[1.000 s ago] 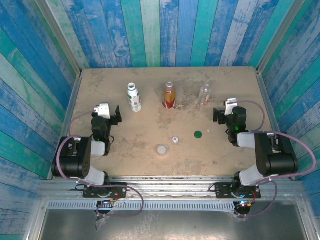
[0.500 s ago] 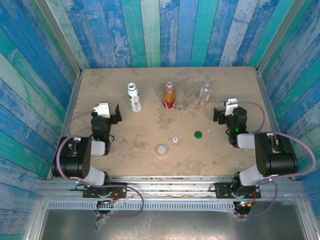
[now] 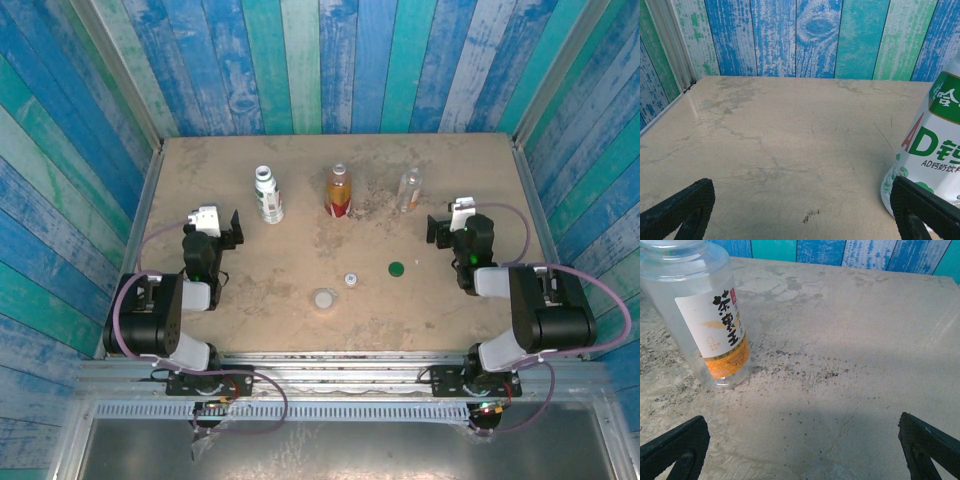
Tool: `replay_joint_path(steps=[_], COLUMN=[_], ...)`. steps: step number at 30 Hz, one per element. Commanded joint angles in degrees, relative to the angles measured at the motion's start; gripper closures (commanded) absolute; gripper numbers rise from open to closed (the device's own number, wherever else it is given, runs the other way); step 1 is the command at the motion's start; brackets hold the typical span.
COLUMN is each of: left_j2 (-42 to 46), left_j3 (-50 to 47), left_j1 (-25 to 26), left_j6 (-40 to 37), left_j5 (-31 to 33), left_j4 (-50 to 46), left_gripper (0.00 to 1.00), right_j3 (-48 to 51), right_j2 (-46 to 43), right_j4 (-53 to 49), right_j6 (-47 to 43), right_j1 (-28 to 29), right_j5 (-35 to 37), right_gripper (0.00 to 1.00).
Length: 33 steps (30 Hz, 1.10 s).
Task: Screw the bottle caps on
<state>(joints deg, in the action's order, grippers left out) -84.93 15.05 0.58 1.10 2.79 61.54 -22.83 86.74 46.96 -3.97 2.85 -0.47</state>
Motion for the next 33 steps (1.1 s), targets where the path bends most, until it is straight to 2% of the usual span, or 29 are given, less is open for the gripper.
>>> replay_joint_path(steps=[1,3,9,16,17,20,22,24,27,33], left_j2=[1.46,5.08,17.98,27.63,28.53,29.75,29.24,28.53,27.32,19.9], left_j3=[-1.77,-1.89,0.87,5.34,6.14,7.83,10.68,11.65,10.95,13.61], left_j1=[-0.23,-0.06,0.87,4.46,5.22,5.92,5.93,5.92,5.88,6.1], left_j6=[-0.51,-0.08,1.44,-0.56,-0.44,-2.25,-2.0,-1.36,0.91,-0.31], left_j5=[-0.11,0.93,5.63,4.01,3.15,-5.76,-8.47,-11.64,-13.08,-15.71], left_j4=[1.81,-0.64,-17.93,-31.36,-32.18,-32.55,-35.92,-34.71,-29.27,-25.19], left_gripper=[0.06,0.06,0.06,0.06,0.07,0.06,0.06,0.06,0.06,0.06], right_j3=[-0.31,-0.32,-1.86,-6.4,-7.42,-10.78,-12.81,-14.53,-16.79,-20.77], right_j2=[-0.52,-3.39,-13.91,-24.74,-26.06,-28.49,-29.1,-29.25,-28.51,-24.97], right_j4=[0.78,-1.4,-12.92,-28.08,-30.47,-36.48,-39.24,-41.05,-42.74,-44.32], right_j6=[-0.64,-0.67,-1.31,-2.56,-3.23,-5.36,-5.78,-5.88,-6.05,-5.64], right_j1=[-0.23,-0.22,-0.13,3.18,4.57,9.09,12.51,15.99,20.53,28.89], right_j5=[-1.07,-1.07,-1.74,-6.07,-6.53,-6.6,-6.74,-6.14,-5.17,-3.62], right_gripper=[0.0,0.0,0.0,0.0,0.0,0.0,0.0,0.0,0.0,0.0])
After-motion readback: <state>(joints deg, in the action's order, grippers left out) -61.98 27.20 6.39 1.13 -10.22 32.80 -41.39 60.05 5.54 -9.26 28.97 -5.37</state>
